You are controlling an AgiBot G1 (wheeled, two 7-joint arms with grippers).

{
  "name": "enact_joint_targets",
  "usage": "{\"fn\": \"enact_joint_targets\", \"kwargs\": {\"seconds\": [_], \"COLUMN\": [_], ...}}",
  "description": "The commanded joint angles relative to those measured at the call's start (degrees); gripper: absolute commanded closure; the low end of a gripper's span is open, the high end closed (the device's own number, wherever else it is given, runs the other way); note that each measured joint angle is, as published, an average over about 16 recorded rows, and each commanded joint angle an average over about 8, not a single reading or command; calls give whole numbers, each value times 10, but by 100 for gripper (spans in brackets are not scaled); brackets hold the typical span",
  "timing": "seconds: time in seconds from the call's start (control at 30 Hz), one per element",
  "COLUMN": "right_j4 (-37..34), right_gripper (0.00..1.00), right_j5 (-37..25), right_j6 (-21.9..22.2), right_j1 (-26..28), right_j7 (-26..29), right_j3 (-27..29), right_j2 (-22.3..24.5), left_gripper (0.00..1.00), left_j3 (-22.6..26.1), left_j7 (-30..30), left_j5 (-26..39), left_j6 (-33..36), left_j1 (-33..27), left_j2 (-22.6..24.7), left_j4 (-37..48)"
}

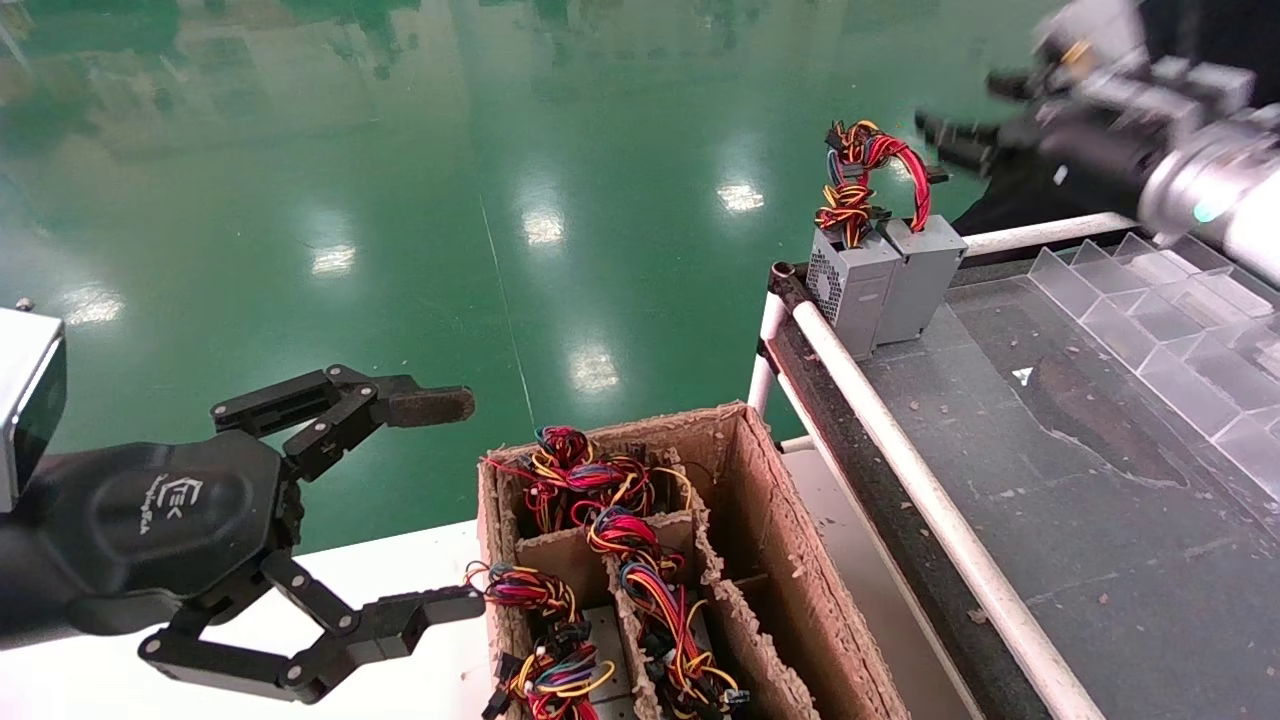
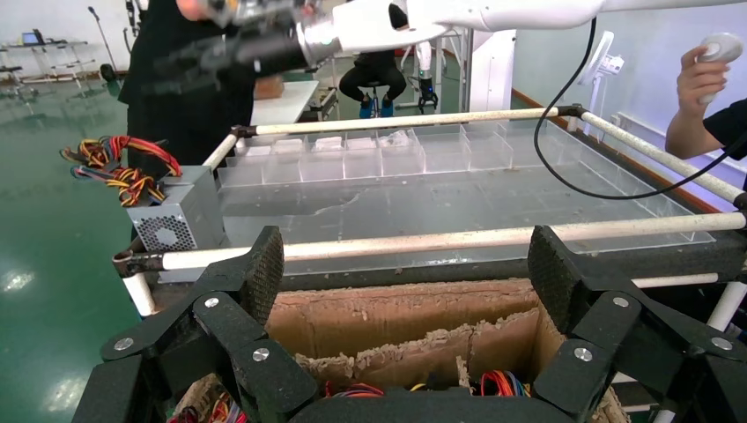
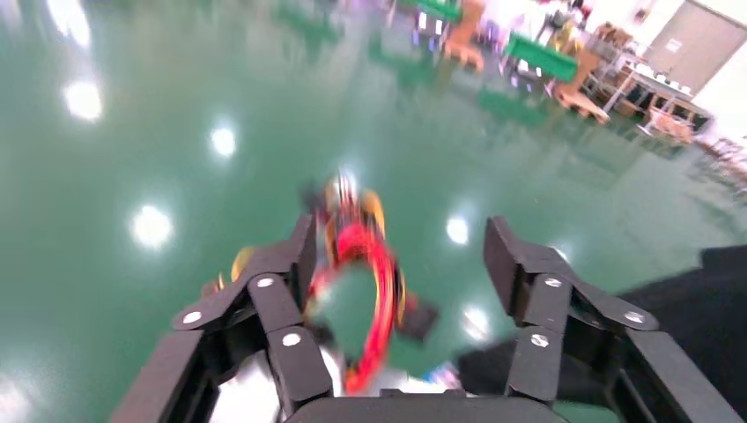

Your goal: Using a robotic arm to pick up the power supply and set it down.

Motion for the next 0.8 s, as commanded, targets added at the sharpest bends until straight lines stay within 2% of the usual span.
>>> {"fn": "enact_joint_targets", "kwargs": {"seconds": [0.03,0.8], "right_j4": [-2,263], "right_gripper": [0,0], "right_j5": [14,98], "right_j6": [-13,-168], "right_j1": [4,-155], "right_j7": [11,133], "right_j3": [10,49], "right_j2": [6,113], "left_gripper": [0,0], "left_j3": [0,0], "left_j7": [0,0], "left_j5": [0,0], "left_j6": [0,0], "left_j1": [0,0], "left_j2": [0,0], "left_j4": [0,0]}}
